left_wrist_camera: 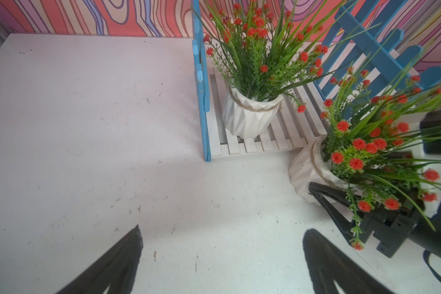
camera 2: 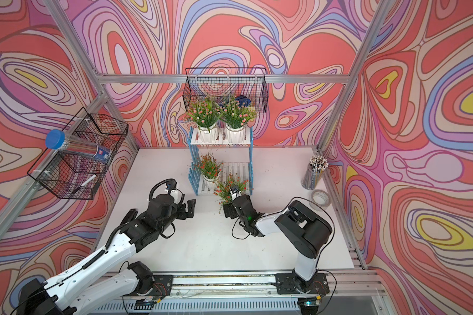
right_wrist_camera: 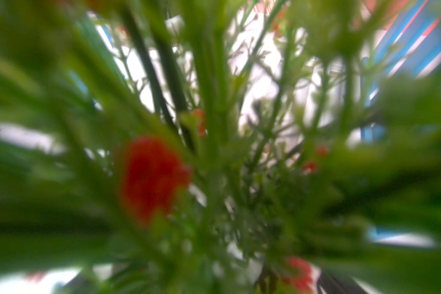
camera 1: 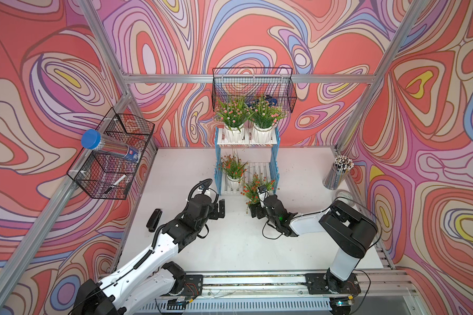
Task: Place the baby's breath potted plants on the rack by color
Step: Pick up the baby's breath potted plant from the center of the board.
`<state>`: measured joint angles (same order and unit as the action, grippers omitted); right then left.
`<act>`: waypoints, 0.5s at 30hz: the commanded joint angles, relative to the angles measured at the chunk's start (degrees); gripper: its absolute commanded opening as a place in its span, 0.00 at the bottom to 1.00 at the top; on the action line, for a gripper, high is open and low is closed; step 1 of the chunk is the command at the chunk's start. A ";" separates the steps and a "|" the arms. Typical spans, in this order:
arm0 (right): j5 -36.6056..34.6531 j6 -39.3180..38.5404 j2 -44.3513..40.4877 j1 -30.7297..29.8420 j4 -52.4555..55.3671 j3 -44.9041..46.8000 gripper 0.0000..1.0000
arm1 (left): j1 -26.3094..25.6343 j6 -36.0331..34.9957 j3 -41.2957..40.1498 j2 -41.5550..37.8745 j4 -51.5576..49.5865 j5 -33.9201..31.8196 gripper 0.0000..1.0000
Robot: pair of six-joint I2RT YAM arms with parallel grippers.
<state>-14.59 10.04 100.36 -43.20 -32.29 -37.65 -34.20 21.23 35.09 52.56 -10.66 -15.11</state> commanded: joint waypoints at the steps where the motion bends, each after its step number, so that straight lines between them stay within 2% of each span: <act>1: -1.02 -1.33 -5.32 -0.22 -0.09 -0.53 0.75 | -0.17 0.50 -0.97 -1.13 -1.03 -1.23 1.00; 7: -3.10 -0.29 -9.68 -0.21 6.46 -3.04 0.75 | -0.18 1.26 -2.20 -2.47 -1.03 -1.41 1.00; 10: -5.11 -0.74 -8.90 -0.14 11.63 -7.84 0.79 | -0.17 1.33 -2.35 -3.38 -1.16 -1.32 1.00; 15: -4.83 0.50 -4.85 1.80 14.82 -14.17 0.79 | -0.17 1.14 -2.47 -4.65 -1.87 -1.37 1.00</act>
<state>-17.80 9.69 94.08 -42.63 -17.58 -48.23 -34.20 21.50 33.15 49.08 -11.11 -15.40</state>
